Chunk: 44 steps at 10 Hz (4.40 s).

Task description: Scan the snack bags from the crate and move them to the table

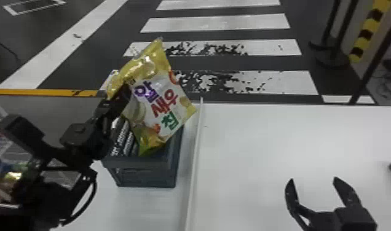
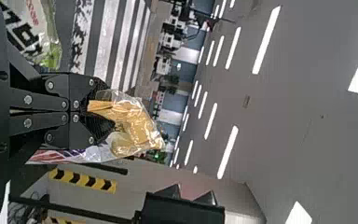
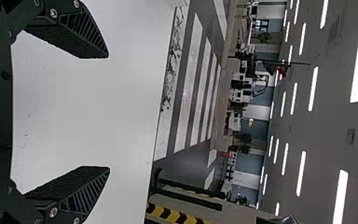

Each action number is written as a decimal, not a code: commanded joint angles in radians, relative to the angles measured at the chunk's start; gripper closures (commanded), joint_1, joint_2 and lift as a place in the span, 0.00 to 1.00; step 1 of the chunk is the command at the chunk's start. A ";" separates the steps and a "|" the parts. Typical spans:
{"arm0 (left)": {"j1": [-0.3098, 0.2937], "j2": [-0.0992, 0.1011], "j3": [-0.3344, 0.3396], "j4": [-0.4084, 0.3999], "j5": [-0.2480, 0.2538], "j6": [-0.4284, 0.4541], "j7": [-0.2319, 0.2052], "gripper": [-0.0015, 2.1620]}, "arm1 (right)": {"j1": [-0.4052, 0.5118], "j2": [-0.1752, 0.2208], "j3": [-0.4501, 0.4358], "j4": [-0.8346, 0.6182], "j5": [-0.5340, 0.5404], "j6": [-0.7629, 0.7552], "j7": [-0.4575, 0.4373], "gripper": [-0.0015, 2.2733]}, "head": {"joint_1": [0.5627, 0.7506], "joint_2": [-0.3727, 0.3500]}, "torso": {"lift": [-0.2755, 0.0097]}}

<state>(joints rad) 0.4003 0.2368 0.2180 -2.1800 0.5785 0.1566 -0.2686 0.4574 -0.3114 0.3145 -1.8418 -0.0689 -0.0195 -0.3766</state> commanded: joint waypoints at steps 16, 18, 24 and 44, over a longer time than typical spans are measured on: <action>-0.291 -0.085 -0.347 0.287 0.035 0.373 -0.121 0.95 | 0.001 -0.002 -0.138 0.073 -0.060 -0.128 -0.163 0.06 | 0.70 0.12 | 0.63; -0.350 -0.108 -0.359 0.335 0.058 0.459 -0.132 0.95 | 0.000 -0.002 -0.137 0.073 -0.062 -0.131 -0.163 0.06 | 0.70 0.09 | 0.63; -0.491 -0.148 -0.359 0.536 0.167 0.702 -0.132 0.95 | -0.002 0.002 -0.130 0.073 -0.062 -0.150 -0.163 0.06 | 0.70 0.03 | 0.63; -0.666 -0.239 -0.583 0.735 -0.281 0.828 -0.049 0.01 | 0.000 -0.002 -0.120 0.073 -0.097 -0.187 -0.157 0.06 | 0.70 0.03 | 0.63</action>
<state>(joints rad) -0.2551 0.0000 -0.3466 -1.4417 0.3241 0.9610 -0.3153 0.4571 -0.3137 0.1910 -1.7687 -0.1647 -0.2041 -0.5338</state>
